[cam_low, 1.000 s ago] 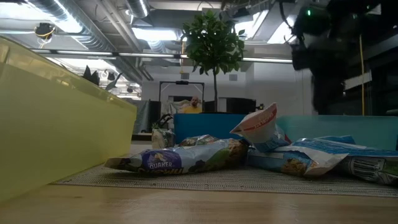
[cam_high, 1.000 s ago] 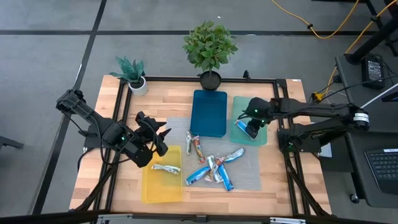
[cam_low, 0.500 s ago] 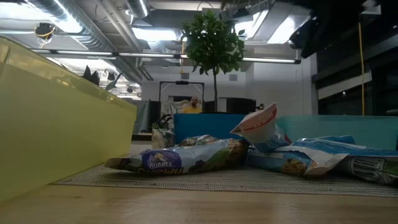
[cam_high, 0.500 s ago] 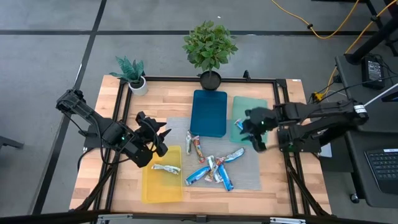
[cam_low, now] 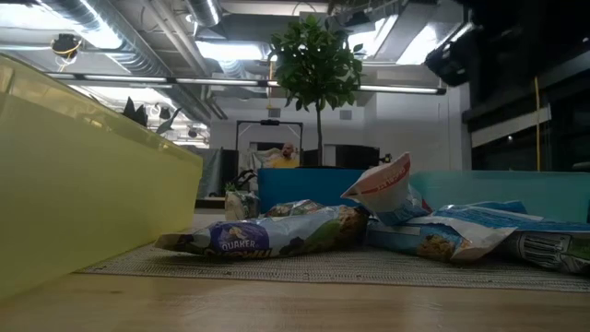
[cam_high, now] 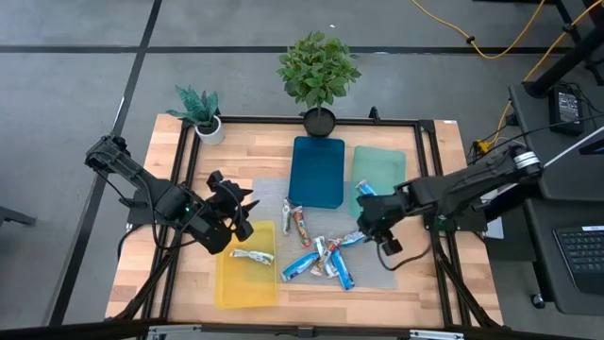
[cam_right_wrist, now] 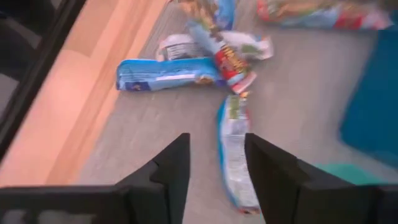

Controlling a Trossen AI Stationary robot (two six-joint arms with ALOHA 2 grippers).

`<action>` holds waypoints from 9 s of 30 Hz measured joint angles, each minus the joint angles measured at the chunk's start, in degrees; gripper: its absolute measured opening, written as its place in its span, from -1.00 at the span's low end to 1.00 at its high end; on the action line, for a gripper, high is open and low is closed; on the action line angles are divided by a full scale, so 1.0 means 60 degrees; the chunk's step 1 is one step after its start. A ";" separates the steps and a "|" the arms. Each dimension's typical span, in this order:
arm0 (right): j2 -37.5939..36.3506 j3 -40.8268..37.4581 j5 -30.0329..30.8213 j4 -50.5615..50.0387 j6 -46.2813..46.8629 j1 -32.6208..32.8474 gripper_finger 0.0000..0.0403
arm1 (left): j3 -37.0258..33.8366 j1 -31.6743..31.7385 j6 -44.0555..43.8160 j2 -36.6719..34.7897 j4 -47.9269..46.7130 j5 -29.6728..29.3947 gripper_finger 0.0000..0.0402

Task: Pick and place Granola Bars by type
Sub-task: Put the red granola bar into the green bin

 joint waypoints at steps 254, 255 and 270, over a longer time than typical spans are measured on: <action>0.5562 0.6011 0.1096 -0.2163 -0.2055 0.0701 0.26 | 0.0000 -0.0066 0.2007 0.0215 0.0550 0.1816 -0.29; 0.5689 0.6011 0.1096 -0.2066 -0.2055 0.0694 0.26 | 0.0000 -0.0066 0.2007 0.0215 0.0550 0.1816 -0.29; 0.6899 0.5974 0.0259 -0.1642 -0.2080 0.0450 0.01 | 0.0000 -0.0084 0.1898 0.0215 0.0551 0.2090 -0.29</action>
